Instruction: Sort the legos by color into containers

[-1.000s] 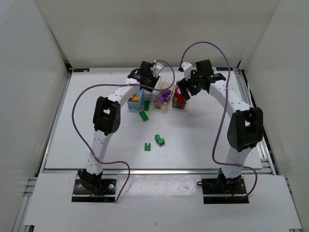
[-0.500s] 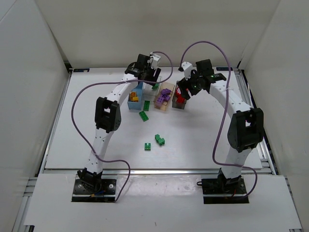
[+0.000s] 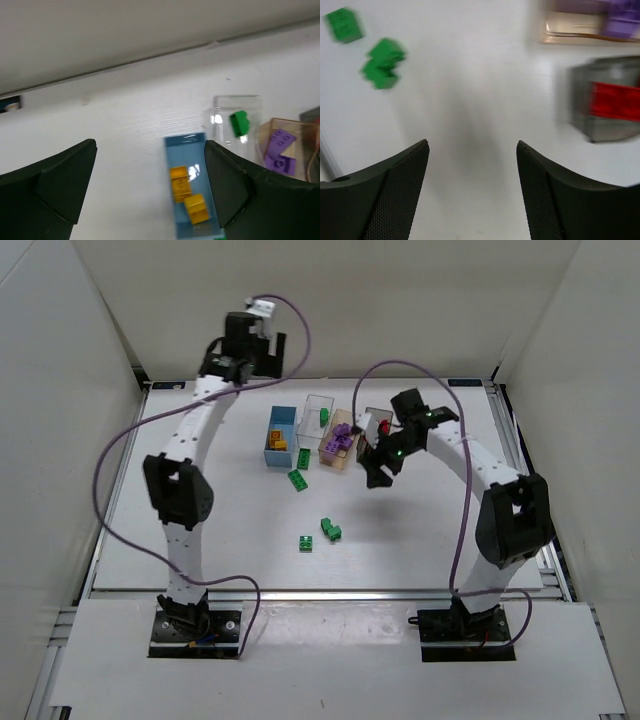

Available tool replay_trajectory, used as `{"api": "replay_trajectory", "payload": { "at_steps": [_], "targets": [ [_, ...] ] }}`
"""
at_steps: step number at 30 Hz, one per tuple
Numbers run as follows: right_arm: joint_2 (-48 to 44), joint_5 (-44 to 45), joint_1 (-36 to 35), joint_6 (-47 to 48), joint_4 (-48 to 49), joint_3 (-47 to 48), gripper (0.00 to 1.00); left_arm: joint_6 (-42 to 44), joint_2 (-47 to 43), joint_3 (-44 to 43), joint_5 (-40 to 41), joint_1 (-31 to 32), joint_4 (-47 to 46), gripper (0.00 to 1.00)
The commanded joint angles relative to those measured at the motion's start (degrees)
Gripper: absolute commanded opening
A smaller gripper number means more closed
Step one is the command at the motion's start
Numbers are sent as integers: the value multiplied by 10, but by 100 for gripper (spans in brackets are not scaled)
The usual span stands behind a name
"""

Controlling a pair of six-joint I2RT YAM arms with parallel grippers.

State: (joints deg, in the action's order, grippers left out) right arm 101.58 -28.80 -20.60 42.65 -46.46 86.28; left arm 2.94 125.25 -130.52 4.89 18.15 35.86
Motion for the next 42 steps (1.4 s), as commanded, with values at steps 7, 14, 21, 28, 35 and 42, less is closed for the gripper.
{"api": "replay_trajectory", "payload": {
  "at_steps": [7,14,21,28,35,42],
  "targets": [
    [-108,-43,-158,23,40,-161,76,-18,-215,213,-25,-119,18,99],
    [-67,-74,-192,85,49,-175,75,-27,-262,324,-38,-140,-4,99],
    [-24,-57,-206,91,91,-190,74,-27,-286,373,-41,-145,-17,99],
    [2,-41,-214,72,122,-192,74,-24,-299,396,-38,-145,-29,99],
    [33,-25,-220,73,132,-175,73,-25,-302,415,-37,-145,-38,99],
    [51,-22,-220,69,133,-174,60,-22,-299,433,-30,-145,-45,99]
  ]
}}
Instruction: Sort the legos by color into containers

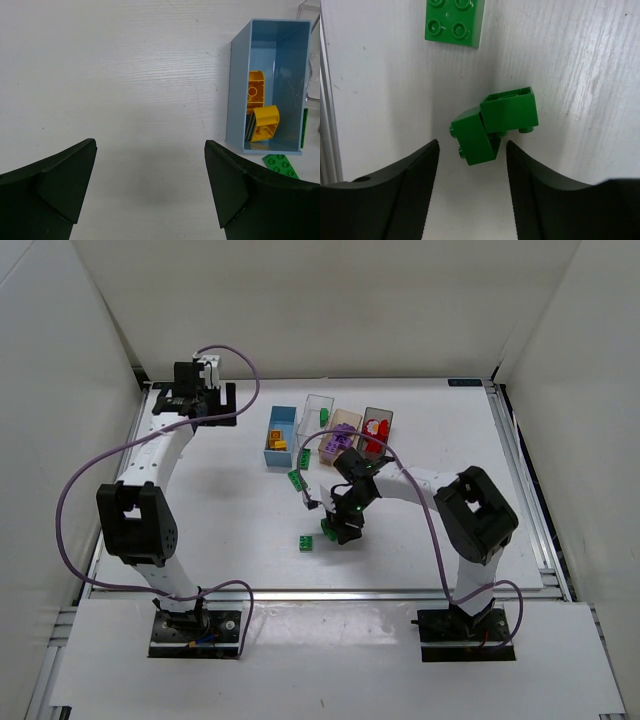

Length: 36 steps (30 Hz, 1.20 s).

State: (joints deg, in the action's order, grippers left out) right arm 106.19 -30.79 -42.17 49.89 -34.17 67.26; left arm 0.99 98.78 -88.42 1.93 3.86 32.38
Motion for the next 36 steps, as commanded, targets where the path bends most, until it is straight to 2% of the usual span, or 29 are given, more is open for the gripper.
{"api": "replay_trajectory", "payload": {
  "at_steps": [1,3,11,16,19,24,28,32,36],
  "targets": [
    [6,-3,-5,-5,13,16,57,-6,-35,15,-1,-3,-10,99],
    [6,-2,-6,-10,17,16,52,-7,-37,21,-2,-4,-12,99],
    [13,-6,-9,-15,19,26,47,-7,-36,33,-5,-4,-16,99],
    [10,-10,-12,-1,8,31,21,-7,-33,31,-8,-4,-17,99],
    [-8,-5,-10,11,-14,27,13,-8,-31,32,-11,-4,-17,99],
    [-84,-5,20,11,-72,30,12,-4,-29,33,-16,-4,-22,100],
    [-140,-7,65,0,-106,83,12,-6,-23,34,-16,-4,-25,100],
    [-105,-16,96,-56,-102,189,11,-31,2,-3,-16,-4,12,99],
    [-27,-3,124,-190,-23,282,12,-28,8,-16,-16,-8,45,99]
  ]
}}
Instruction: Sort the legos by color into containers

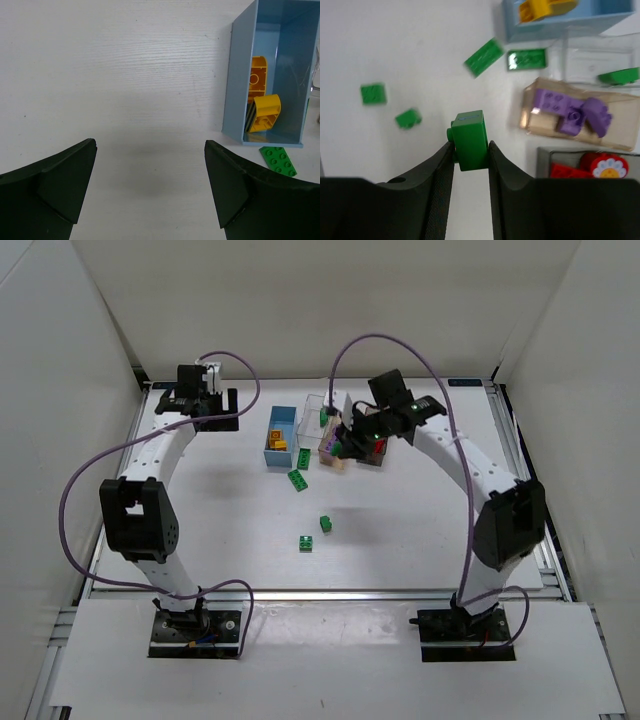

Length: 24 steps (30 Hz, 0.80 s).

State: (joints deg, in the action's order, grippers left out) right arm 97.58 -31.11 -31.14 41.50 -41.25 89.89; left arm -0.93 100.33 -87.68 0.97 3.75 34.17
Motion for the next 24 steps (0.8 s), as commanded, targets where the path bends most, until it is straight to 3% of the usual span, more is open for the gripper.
{"api": "replay_trajectory", "payload": {
  "at_steps": [1,4,12,24],
  "targets": [
    [77,0,16,-131,63,77,11,-14,-9,-18,-6,-9,27,99],
    [160,21,26,-232,102,170,11,-16,-21,-3,-61,-30,28,99],
    [368,100,29,-388,165,430,10,7,-15,-25,-48,-57,74,99],
    [462,135,31,-395,155,519,12,20,-19,-25,-32,-56,77,99]
  ]
}}
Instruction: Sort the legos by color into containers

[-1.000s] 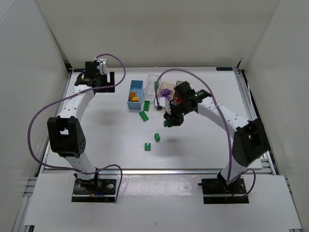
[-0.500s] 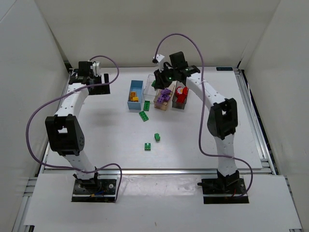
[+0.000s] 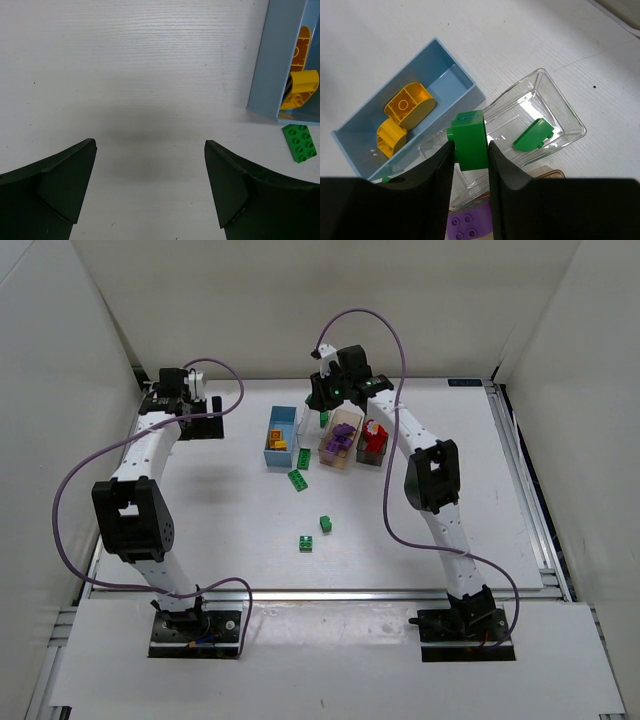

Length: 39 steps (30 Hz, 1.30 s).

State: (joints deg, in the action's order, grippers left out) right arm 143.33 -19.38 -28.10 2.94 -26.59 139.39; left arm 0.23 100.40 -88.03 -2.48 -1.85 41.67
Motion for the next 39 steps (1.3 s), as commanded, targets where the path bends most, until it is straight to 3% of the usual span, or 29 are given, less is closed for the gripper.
{"api": "replay_trajectory", "payload": {
  "at_steps": [1,5,8,9,15,18,22,29,30,33,39],
  "targets": [
    [4,19,-1,-7,10,19,13,8,-20,-22,2,0,1,99],
    [6,21,1,3,1,6,18,7,-14,-26,-9,-1,3,99],
    [6,15,1,12,-4,2,34,4,-12,-29,-16,-1,4,99],
    [5,14,1,12,-4,-1,46,6,-13,-29,-22,0,3,99],
    [-8,-28,-1,19,8,-9,66,13,-7,-28,-69,-1,3,99],
    [-34,-63,-6,37,13,-20,67,16,-6,-29,-83,-1,3,100],
    [-128,-174,-5,116,-13,-106,65,22,-10,-24,-90,-1,-3,99],
    [-368,-304,-5,476,-234,-381,62,24,-4,-20,-96,0,-10,100],
    [-385,-305,-5,555,-279,-408,62,25,-4,-19,-100,0,-10,99],
    [-423,-291,-13,665,-320,-501,63,21,2,-15,-107,4,-12,99],
    [-403,-240,-63,720,-296,-588,66,16,13,-14,-115,9,-14,99]
  ]
}}
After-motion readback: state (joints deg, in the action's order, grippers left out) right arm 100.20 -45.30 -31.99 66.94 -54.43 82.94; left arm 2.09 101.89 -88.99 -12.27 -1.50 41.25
